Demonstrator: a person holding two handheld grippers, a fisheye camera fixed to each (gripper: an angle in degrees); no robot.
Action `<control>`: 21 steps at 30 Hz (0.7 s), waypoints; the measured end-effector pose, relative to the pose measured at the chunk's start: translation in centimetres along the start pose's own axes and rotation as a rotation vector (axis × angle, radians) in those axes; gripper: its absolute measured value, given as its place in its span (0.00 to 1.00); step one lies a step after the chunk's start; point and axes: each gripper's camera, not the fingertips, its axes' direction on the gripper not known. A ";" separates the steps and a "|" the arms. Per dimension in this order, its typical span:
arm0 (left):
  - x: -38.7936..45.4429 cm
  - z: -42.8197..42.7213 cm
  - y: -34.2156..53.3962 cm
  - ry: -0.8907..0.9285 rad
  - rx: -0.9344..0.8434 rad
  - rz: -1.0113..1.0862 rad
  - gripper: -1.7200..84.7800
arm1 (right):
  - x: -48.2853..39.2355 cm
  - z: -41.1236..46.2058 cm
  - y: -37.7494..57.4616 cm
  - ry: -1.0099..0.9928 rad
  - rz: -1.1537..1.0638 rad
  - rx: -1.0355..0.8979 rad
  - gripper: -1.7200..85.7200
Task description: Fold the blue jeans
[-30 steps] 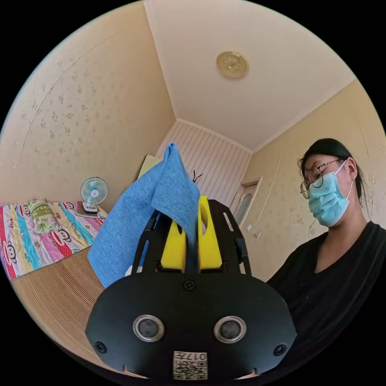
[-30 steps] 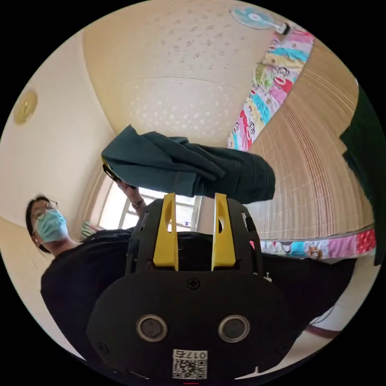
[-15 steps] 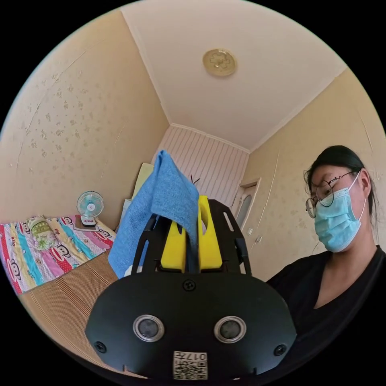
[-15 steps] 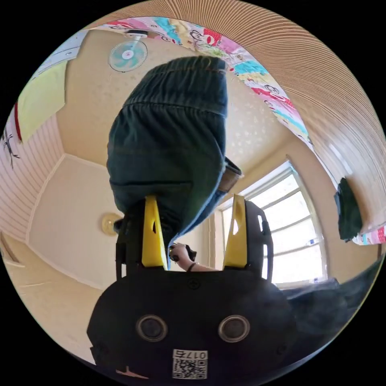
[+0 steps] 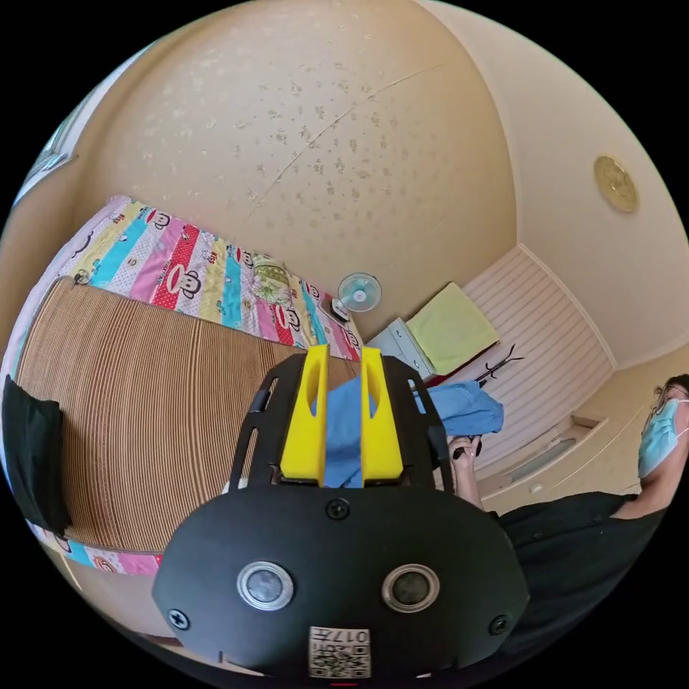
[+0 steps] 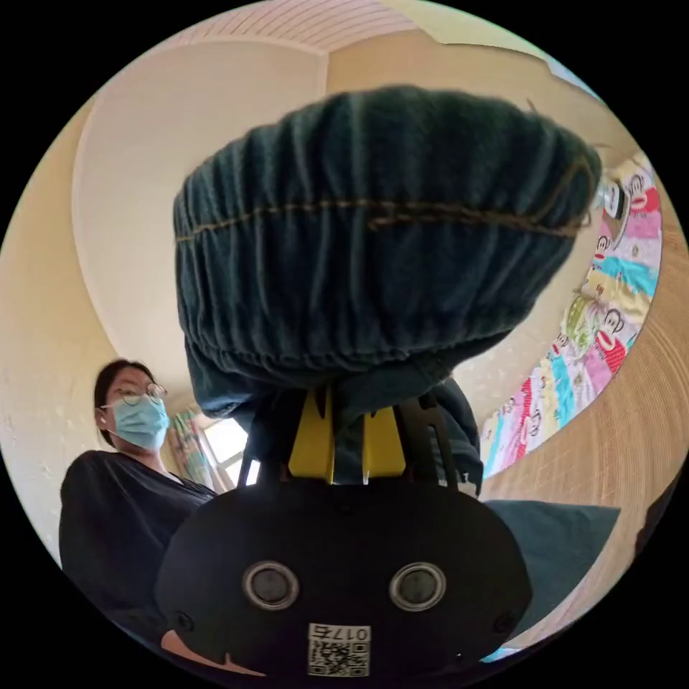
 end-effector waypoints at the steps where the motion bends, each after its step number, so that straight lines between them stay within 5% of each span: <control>1: 0.1 0.4 0.3 0.009 -0.010 0.003 0.11 | -1.3 2.8 0.8 0.115 -0.057 -0.086 0.03; 5: 5.1 6.5 1.4 0.210 -0.186 0.151 0.14 | -2.5 15.4 8.2 0.582 -0.265 -0.412 0.03; 8: 10.6 11.2 2.6 0.389 -0.322 0.261 0.17 | -1.0 22.2 14.9 0.763 -0.360 -0.496 0.03; 11: 15.6 13.6 4.1 0.358 -0.370 0.378 0.21 | 0.0 28.0 20.9 0.873 -0.452 -0.593 0.03; 14: 19.2 13.7 4.9 0.190 -0.325 0.512 0.23 | -0.5 32.8 27.1 0.925 -0.553 -0.686 0.03; 21: 21.5 7.9 6.2 0.173 -0.027 0.648 0.09 | -1.8 36.3 37.4 0.881 -0.670 -0.739 0.06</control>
